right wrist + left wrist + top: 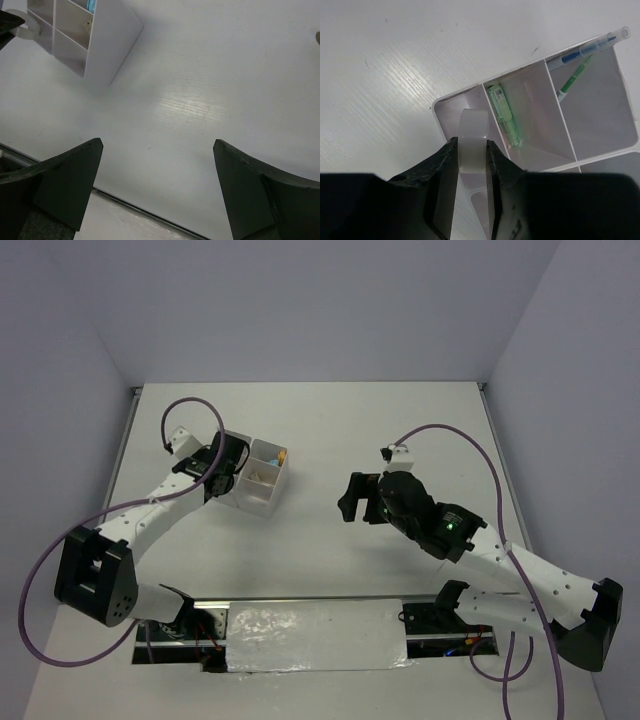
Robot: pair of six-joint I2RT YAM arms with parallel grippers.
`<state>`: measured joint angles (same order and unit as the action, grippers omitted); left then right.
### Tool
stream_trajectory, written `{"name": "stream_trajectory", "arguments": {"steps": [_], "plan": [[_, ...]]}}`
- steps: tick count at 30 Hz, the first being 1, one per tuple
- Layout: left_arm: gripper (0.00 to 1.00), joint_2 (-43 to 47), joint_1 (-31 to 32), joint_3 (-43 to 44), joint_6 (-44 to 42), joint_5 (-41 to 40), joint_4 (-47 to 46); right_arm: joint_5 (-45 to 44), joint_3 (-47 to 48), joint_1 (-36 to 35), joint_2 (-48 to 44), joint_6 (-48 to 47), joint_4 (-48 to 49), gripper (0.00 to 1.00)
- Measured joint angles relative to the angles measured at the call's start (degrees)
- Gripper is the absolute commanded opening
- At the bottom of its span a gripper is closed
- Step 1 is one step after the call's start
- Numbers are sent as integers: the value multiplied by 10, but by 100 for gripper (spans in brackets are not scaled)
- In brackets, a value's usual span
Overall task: Sort the stationery into containers
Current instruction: Place the stationery in the storage box, then pick up the stationery from the center of the board.
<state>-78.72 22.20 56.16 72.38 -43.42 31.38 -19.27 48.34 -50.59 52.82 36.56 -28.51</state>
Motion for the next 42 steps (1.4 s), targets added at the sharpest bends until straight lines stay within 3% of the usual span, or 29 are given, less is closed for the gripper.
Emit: {"name": "stream_trajectory", "arguments": {"steps": [15, 17, 21, 27, 35, 42], "plan": [[72, 12, -11, -46, -7, 40, -51, -1, 0, 6, 8, -17, 0, 100], [79, 35, -11, -49, -17, 48, -50, 3, 1, 23, 18, -27, 2, 100], [99, 116, -11, -49, -59, 76, -54, 48, 1, 141, 61, -63, 20, 100], [99, 219, -12, -2, -169, 140, -35, 71, 40, 282, 221, -138, 18, 100], [99, 286, -12, 23, -321, 240, 22, 113, 136, 361, 430, -283, 5, 98], [99, 290, -12, -10, -392, 287, 38, 157, 176, 389, 485, -355, -8, 97]]}}
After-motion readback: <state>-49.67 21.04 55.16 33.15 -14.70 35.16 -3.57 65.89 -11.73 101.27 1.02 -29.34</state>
